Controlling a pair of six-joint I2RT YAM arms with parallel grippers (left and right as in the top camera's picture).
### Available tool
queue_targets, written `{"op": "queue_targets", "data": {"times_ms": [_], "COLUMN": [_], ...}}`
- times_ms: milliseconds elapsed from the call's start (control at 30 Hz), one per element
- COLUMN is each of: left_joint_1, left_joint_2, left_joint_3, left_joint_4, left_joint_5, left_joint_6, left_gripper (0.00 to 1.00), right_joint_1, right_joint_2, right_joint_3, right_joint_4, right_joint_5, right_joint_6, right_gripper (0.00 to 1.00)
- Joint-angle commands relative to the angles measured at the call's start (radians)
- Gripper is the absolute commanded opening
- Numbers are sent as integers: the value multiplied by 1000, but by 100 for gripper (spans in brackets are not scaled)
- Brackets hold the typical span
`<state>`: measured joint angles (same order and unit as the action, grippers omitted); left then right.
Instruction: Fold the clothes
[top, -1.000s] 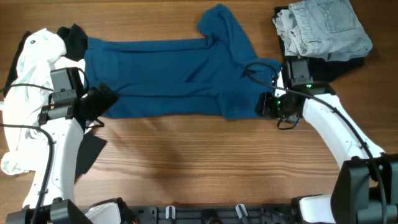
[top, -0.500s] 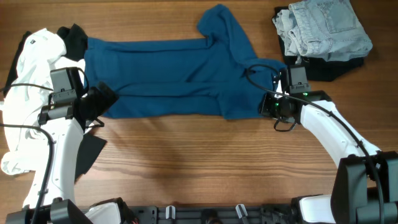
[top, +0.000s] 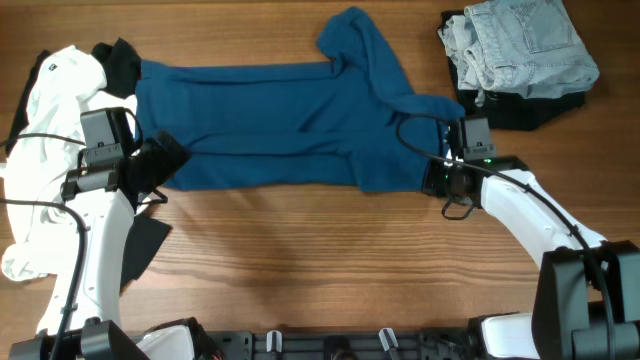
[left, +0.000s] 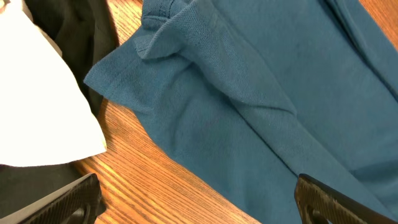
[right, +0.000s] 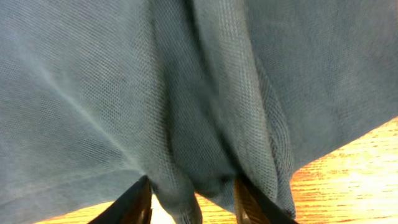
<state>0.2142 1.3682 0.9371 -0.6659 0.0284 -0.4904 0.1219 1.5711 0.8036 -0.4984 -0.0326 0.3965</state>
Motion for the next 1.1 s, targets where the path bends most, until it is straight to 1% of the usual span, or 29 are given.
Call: {"op": "queue_targets", "data": {"times_ms": [0,67,200,267,367,567,767,867,1067], "left_joint_1": [-3,-3,-3,-3,-3,-3,-3,-3,-3], "left_joint_2": [6,6,6,6,6,6,6,6,6], "left_joint_3": [8,8,8,8,8,8,8,8,8], "left_joint_4": [3,3,3,3,3,3,3,3,4], "left_joint_5": [-3,-3,-3,-3,-3,-3,-3,-3,-3], "left_joint_6": [16,16,16,16,16,16,16,16,16], "left_gripper": [100,100,100,100,100,100,100,100,100], "right_joint_1": [3,2,2,2,2,2,2,2,2], "right_joint_2": [9,9,9,8,8,-10,-59,-66,-48], "right_joint_3": [-11,-11,-6,3,31,104,222,265,270], "right_joint_4": [27,35,42,37,9,-77,-139,-122,-12], "right_joint_5": [6,6,3,3,2,-2,-66,-105,-137], "right_joint_6": [6,6,-24,-30,-30,-31,-42,-28,8], "right_gripper": [38,36,26,18,5,4,4,4,4]}}
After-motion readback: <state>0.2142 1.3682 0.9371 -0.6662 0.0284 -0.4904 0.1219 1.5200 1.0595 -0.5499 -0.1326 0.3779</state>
